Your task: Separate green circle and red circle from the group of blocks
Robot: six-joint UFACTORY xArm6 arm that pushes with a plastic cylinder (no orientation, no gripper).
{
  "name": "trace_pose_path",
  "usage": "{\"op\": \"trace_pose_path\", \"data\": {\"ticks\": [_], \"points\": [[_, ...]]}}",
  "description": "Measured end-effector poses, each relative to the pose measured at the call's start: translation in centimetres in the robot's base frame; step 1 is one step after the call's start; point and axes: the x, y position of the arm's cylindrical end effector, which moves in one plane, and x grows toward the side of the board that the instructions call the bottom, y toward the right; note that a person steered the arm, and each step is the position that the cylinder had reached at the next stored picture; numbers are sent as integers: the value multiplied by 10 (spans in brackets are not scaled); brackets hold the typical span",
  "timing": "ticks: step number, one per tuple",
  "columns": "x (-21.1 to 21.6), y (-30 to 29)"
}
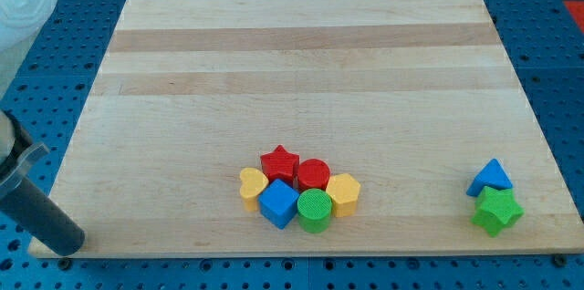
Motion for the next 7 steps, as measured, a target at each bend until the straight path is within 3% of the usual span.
{"op": "trace_pose_path", "data": {"ticks": [4,6,7], "points": [[0,64],[0,148],[0,151]]}}
